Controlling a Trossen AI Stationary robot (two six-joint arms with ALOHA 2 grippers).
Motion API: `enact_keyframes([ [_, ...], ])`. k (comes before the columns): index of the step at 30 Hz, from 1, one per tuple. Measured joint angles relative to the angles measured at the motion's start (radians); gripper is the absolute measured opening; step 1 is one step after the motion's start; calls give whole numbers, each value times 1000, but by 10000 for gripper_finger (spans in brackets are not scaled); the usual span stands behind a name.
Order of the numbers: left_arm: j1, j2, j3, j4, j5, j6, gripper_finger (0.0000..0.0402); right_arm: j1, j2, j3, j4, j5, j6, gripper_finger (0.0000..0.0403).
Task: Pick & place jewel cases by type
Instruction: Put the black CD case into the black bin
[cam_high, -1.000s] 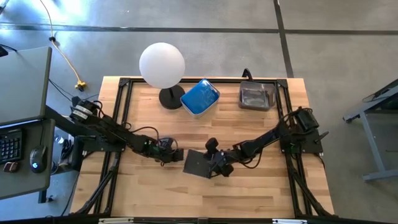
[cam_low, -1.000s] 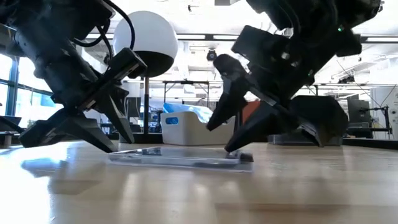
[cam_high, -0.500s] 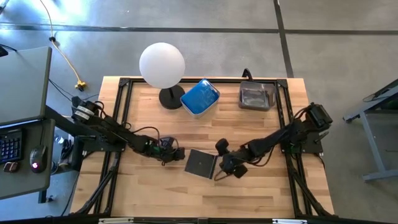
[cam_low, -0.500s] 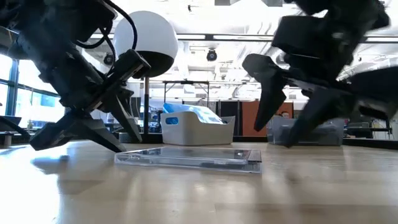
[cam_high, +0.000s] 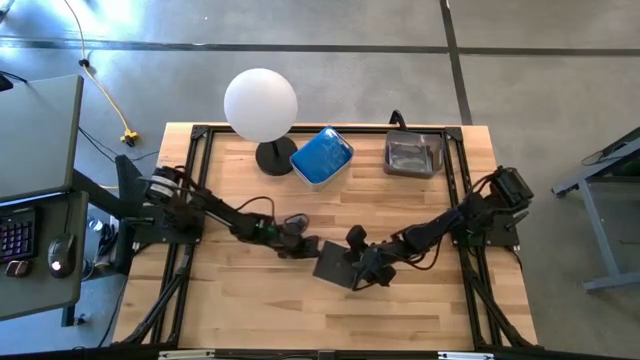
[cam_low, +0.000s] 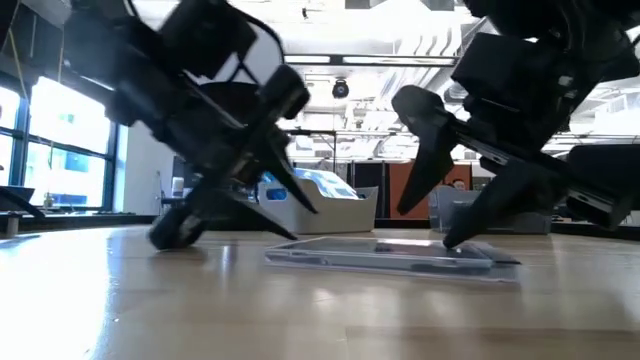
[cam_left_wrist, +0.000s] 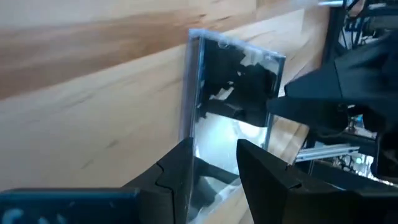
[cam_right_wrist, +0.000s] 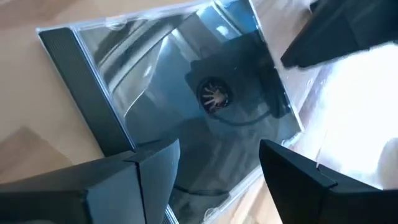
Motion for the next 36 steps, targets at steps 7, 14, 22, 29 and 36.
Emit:
enact_keyframes([
  [7,44,4,60,-137,62,38,124,66,-89,4,-254,193,-3,220],
  [14,63,5,59,-148,61,48,124,100,-216,-8,-439,82,147,220],
  [22,81,20,104,-159,65,80,124,101,-223,-132,-447,144,23,220],
  [29,130,89,173,-158,75,88,124,101,-225,-167,-366,119,-12,220],
  [36,170,179,289,-157,172,124,124,86,-222,-169,-290,103,-84,220],
])
